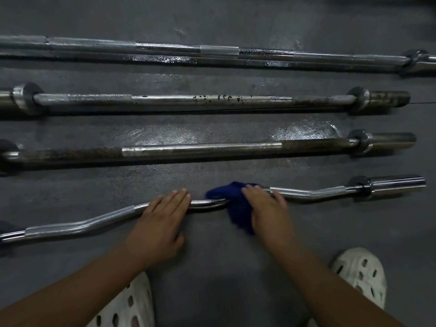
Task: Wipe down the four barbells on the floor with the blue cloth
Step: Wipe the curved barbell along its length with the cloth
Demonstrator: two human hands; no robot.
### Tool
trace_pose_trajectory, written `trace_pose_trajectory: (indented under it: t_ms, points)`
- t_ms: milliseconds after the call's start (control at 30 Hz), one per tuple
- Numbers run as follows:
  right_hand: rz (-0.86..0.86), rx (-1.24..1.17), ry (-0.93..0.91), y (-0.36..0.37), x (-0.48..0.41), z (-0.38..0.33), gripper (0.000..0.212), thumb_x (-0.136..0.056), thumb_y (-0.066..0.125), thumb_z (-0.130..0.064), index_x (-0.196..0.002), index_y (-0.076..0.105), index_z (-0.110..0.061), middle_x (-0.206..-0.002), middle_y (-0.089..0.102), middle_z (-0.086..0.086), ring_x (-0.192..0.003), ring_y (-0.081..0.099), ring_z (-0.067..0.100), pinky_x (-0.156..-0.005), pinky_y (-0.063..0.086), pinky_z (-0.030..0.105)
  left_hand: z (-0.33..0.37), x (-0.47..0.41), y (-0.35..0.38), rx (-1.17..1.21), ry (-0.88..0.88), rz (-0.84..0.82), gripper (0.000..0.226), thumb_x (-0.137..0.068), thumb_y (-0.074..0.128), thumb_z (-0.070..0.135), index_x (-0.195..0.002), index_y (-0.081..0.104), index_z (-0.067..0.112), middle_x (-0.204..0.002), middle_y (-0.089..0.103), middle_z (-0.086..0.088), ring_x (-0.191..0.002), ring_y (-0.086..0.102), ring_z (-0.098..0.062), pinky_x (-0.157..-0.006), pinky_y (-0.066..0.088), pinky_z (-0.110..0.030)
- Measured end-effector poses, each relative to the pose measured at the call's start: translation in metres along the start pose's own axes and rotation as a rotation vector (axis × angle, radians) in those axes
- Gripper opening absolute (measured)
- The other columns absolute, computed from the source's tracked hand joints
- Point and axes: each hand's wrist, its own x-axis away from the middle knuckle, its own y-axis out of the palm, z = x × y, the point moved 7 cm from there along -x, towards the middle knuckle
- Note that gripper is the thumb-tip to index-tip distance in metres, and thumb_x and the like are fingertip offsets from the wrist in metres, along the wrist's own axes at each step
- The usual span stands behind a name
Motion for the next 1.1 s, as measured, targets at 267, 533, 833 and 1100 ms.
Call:
trace_pose_trajectory:
  t_ms: [267, 533, 833, 1100]
  points:
    - [-0.061, -0.014, 0.080, 0.021, 0.018, -0.063, 0.080, -0.078, 0.056, -0.034, -0.151, 0.030, -0.013, -0.159, 0.026, 0.013, -0.148, 0.020, 0.029, -0.119, 0.020, 0.049, 0.006, -0.006, 0.002, -0.005, 0.016, 0.018, 0.089, -0.068, 0.048, 0.043, -0.150, 0.038, 0.011, -0.155, 0.040, -0.011, -0.139, 0.044, -0.028, -0.113, 0.023, -0.042]
    - [-0.115, 0.010, 0.036, 0.008, -0.001, -0.006, 0.070, -0.086, 0.065, -0.003, -0.149, 0.039, -0.018, -0.154, 0.039, 0.005, -0.144, 0.033, 0.023, -0.115, 0.026, 0.035, 0.002, -0.002, 0.000, -0.024, 0.035, -0.014, 0.095, -0.066, 0.060, 0.041, -0.153, 0.032, 0.015, -0.158, 0.036, -0.009, -0.142, 0.039, -0.026, -0.114, 0.033, -0.046]
    - [-0.035, -0.205, 0.101, -0.063, -0.001, -0.008, 0.067, -0.084, 0.054, 0.006, -0.144, 0.045, -0.023, -0.145, 0.045, -0.005, -0.129, 0.045, 0.013, -0.103, 0.037, 0.024, 0.011, -0.011, -0.074, -0.061, -0.022, 0.138, 0.087, -0.075, 0.048, 0.039, -0.155, 0.027, 0.015, -0.161, 0.029, -0.009, -0.146, 0.031, -0.025, -0.120, 0.020, -0.040]
    - [-0.011, -0.175, 0.004, -0.120, 0.011, -0.004, 0.069, -0.088, 0.049, 0.004, -0.151, 0.036, -0.021, -0.159, 0.028, -0.002, -0.142, 0.032, 0.017, -0.112, 0.032, 0.031, 0.045, 0.021, -0.149, -0.109, -0.061, 0.333, 0.084, -0.077, 0.040, 0.044, -0.154, 0.026, 0.016, -0.161, 0.029, -0.007, -0.146, 0.032, -0.025, -0.117, 0.026, -0.043]
